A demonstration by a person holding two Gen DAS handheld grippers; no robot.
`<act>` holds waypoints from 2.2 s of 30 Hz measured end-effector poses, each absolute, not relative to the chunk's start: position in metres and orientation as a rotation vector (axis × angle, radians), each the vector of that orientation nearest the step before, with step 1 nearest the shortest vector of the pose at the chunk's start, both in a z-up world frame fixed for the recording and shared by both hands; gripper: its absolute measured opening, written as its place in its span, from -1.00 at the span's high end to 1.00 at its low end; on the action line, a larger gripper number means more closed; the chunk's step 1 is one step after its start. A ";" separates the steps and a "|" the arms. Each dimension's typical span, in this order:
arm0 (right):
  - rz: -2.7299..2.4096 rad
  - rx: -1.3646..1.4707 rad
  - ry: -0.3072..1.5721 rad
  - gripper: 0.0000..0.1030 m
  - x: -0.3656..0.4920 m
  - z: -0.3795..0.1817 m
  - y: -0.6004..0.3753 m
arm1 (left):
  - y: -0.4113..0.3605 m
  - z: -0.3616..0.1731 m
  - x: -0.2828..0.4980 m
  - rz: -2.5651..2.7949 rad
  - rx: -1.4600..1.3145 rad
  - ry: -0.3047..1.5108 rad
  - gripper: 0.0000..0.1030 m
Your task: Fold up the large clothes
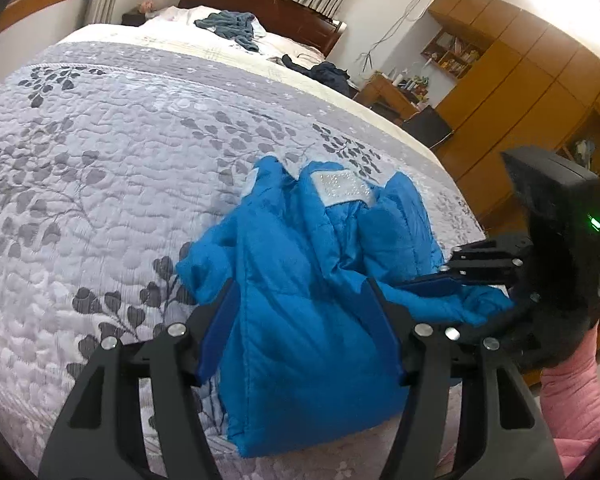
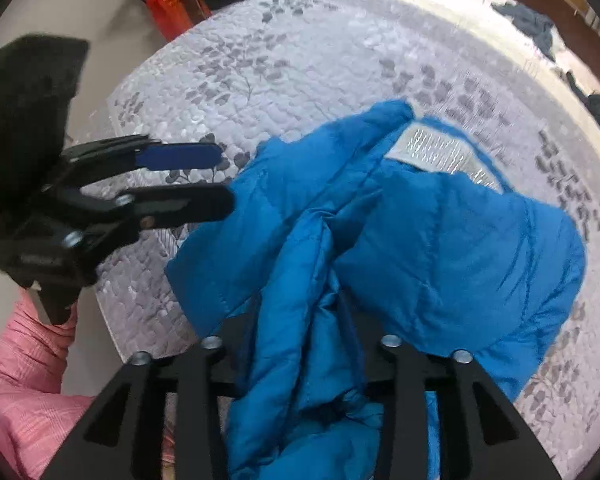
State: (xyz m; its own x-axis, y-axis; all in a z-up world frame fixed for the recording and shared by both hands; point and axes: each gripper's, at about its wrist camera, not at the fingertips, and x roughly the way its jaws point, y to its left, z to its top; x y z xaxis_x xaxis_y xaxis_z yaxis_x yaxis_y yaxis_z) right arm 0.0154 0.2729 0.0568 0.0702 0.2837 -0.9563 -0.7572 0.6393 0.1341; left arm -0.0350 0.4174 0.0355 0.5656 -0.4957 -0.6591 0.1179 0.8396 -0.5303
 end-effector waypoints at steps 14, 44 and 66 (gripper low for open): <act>0.610 -0.313 1.122 -0.03 0.028 0.130 0.168 | 0.391 0.015 0.011 -0.599 -0.629 0.933 -0.25; 0.658 -0.094 1.155 0.00 0.024 0.063 0.125 | 0.320 0.012 0.067 -0.634 -0.501 0.938 0.58; 0.705 -0.109 1.108 -0.12 0.002 0.085 0.151 | 0.434 0.072 -0.022 -0.616 -0.566 0.633 0.71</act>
State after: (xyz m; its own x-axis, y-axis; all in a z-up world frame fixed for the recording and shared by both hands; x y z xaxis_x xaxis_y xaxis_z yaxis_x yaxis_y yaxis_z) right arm 0.0021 0.1513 0.0853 0.2555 0.4657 -0.8473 -0.5699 0.7805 0.2571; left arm -0.0219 0.4345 0.0716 0.6445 -0.6725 -0.3639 0.3462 0.6810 -0.6453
